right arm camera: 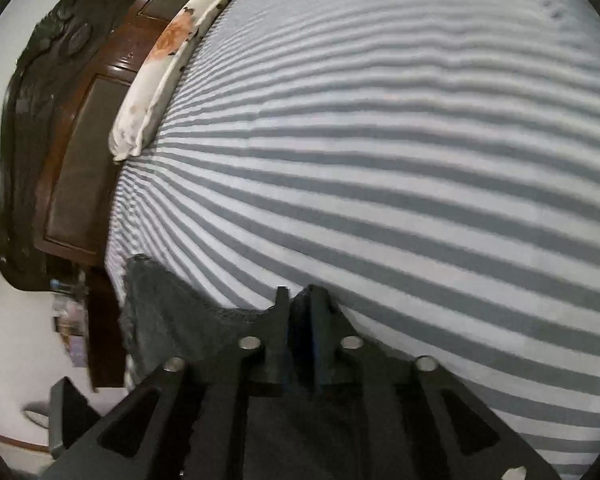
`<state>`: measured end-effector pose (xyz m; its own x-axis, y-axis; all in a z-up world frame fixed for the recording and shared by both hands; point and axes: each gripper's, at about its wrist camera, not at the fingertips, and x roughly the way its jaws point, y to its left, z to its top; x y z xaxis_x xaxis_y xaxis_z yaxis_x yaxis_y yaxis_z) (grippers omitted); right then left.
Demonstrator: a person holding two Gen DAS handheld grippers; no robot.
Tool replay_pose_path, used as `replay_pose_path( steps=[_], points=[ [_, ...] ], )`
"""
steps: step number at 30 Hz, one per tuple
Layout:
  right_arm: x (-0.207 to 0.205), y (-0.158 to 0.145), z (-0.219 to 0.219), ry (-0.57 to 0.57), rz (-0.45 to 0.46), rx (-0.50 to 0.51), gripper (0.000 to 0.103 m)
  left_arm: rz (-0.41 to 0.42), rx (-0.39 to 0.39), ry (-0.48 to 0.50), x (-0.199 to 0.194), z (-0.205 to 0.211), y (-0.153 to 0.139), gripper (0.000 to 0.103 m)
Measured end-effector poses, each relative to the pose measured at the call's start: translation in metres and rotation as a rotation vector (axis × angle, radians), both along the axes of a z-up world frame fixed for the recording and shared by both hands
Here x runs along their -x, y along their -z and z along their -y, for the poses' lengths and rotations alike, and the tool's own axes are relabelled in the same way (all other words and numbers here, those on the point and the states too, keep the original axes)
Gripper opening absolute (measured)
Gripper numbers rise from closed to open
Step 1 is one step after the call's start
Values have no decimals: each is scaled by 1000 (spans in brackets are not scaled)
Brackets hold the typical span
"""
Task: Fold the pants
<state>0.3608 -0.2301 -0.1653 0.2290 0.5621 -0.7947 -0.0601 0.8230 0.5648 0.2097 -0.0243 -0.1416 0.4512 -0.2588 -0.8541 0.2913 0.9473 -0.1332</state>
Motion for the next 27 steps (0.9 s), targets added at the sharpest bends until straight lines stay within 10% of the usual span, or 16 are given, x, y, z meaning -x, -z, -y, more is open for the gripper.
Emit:
replay_pose_path(
  steps=[9, 18, 27],
  points=[
    [46, -20, -19, -104, 42, -14, 28, 18, -54, 9, 10, 13, -2, 23],
    [33, 8, -3, 38, 32, 123, 7, 1, -47, -21, 24, 1, -5, 23],
    [126, -51, 59, 216, 129, 85, 35, 27, -110, -48, 34, 1, -1, 27]
  ],
)
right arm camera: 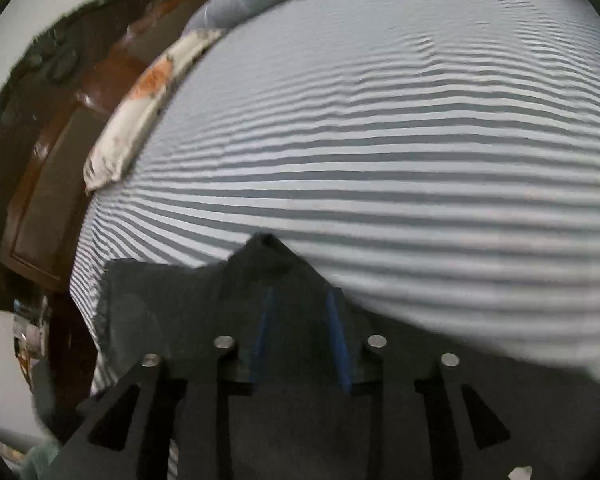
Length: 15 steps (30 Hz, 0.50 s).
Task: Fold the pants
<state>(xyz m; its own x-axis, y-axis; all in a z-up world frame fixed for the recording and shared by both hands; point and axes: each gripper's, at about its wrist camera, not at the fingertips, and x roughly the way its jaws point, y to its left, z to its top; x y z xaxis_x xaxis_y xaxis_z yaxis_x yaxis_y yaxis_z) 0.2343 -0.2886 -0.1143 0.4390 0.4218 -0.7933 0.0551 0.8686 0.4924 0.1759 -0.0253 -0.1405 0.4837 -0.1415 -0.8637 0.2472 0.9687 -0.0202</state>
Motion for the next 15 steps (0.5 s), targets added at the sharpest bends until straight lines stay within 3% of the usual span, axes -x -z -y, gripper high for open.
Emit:
replay_pose_path(
  steps=[4, 8, 15],
  points=[
    [76, -7, 62, 140, -10, -55, 36, 25, -22, -4, 3, 3, -3, 30],
    [160, -1, 135, 322, -35, -90, 36, 36, -12, 11, 11, 8, -10, 45],
    [281, 34, 234, 638, -93, -158, 36, 47, -29, 61, 35, 34, -22, 49]
  ],
)
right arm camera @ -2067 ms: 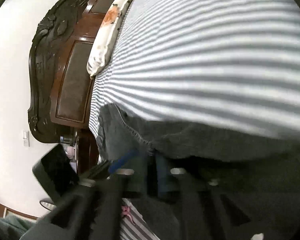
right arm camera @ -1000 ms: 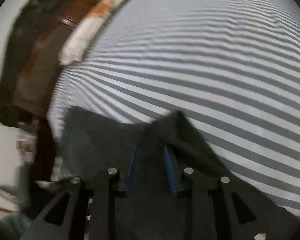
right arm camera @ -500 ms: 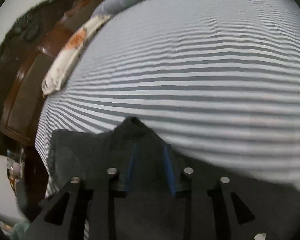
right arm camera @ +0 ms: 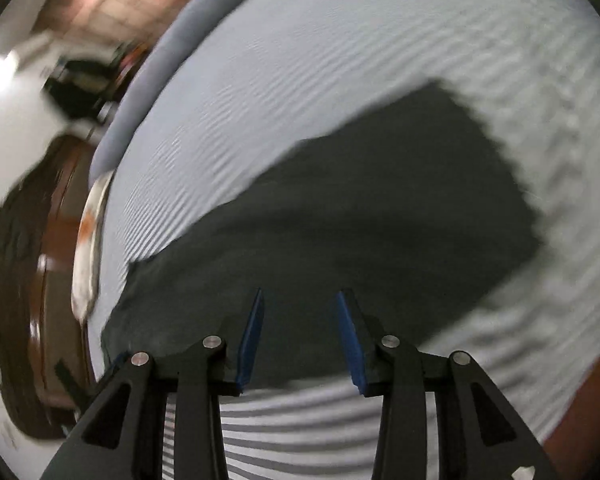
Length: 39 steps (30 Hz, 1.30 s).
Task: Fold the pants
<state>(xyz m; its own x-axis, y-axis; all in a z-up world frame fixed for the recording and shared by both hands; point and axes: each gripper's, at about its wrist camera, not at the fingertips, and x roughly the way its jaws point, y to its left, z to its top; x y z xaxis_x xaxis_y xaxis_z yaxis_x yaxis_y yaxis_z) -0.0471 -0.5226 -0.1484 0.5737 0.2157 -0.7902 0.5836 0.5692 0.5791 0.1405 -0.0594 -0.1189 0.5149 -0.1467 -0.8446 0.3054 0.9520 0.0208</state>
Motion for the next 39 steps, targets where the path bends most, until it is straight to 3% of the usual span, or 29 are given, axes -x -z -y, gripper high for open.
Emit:
replay_pose_path(
  steps=[8, 12, 13, 14, 15, 20, 25, 30, 35, 39],
  points=[
    [45, 40, 48, 152, -41, -54, 36, -19, -61, 143, 23, 64, 6, 49],
    [44, 45, 60, 193, 13, -75, 35, -26, -74, 210, 30, 97, 8, 49],
    [41, 45, 64, 198, 18, -71, 32, -28, -77, 225, 31, 104, 8, 49],
    [39, 44, 67, 199, 21, -62, 16, -27, -86, 246, 33, 115, 9, 49],
    [37, 43, 69, 198, 17, -47, 9, -23, -92, 257, 34, 120, 10, 49],
    [27, 30, 65, 166, 32, -4, 5, -18, -95, 336, 43, 157, 12, 49],
    [22, 14, 64, 161, 64, 24, 5, -4, -83, 395, 53, 187, 10, 49],
    [26, 34, 72, 164, 23, -12, 10, 2, -95, 434, 60, 209, 17, 49],
    [46, 46, 76, 173, 59, -53, 22, -29, -69, 437, 66, 218, 23, 49],
    [54, 55, 74, 166, 132, -94, 25, -18, -41, 467, 73, 229, 16, 49]
  ],
)
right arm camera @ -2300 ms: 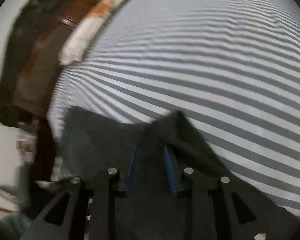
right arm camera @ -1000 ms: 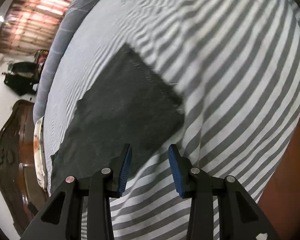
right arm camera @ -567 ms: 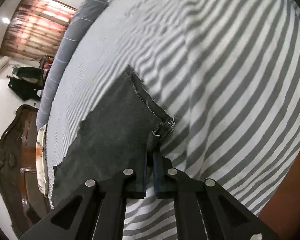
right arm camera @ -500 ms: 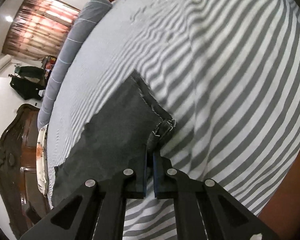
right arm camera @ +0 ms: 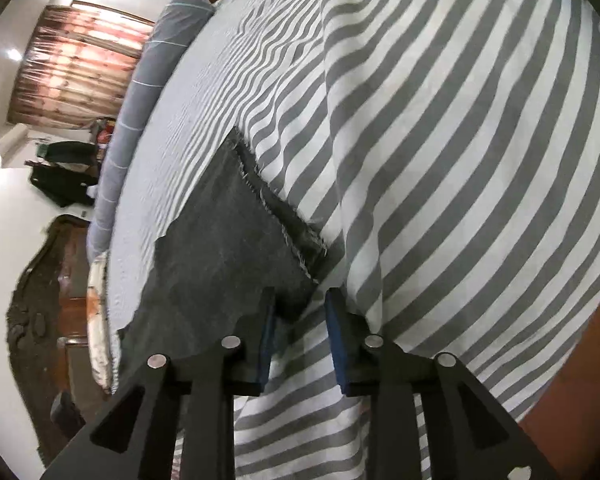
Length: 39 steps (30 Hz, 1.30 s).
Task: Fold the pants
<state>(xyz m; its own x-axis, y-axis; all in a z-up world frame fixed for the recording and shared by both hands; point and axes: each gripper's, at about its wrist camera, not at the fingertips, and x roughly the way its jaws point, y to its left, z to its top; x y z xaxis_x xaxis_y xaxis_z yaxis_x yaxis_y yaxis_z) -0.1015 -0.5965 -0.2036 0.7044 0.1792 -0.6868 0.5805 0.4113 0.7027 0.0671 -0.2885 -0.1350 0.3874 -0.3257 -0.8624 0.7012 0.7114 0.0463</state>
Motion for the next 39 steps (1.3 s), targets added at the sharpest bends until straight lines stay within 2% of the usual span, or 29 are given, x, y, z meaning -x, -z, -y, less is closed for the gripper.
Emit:
replay_pose_path(
  steps=[4, 7, 8, 12, 15, 19, 22, 25, 27, 32, 35, 39],
  points=[
    [-3, 3, 6, 37, 60, -3, 25, 1, 4, 40, 5, 21, -1, 49],
    [-2, 2, 15, 63, 73, -5, 10, 10, 5, 65, 8, 36, 0, 49],
    [-1, 0, 15, 66, 75, -2, 8, 14, 6, 73, 10, 40, 0, 49],
    [-1, -8, 13, 59, 60, 23, 7, 8, 16, 97, 12, 59, 3, 49],
    [-5, -18, 10, 58, 67, 29, 6, -16, -33, 91, 5, 70, 19, 49],
    [-9, -30, 5, 48, 81, 26, 6, 12, -52, 98, 7, 78, 20, 49],
    [-15, -39, 4, 58, 113, -18, 6, -47, -18, 89, -1, 76, 15, 49],
    [-25, -55, -2, 49, 144, -26, 6, -146, 62, 40, -16, 59, 3, 49],
    [-37, -70, -9, 23, 162, -13, 6, -167, 108, -10, -27, 40, -7, 50],
    [-84, -108, -42, -86, 197, 20, 6, -134, 152, -113, -52, -21, -29, 50],
    [-121, -131, -78, -188, 214, 50, 6, -119, 167, -179, -62, -66, -38, 50],
    [-164, -147, -128, -308, 220, 68, 6, -104, 184, -264, -74, -126, -42, 50]
  ],
)
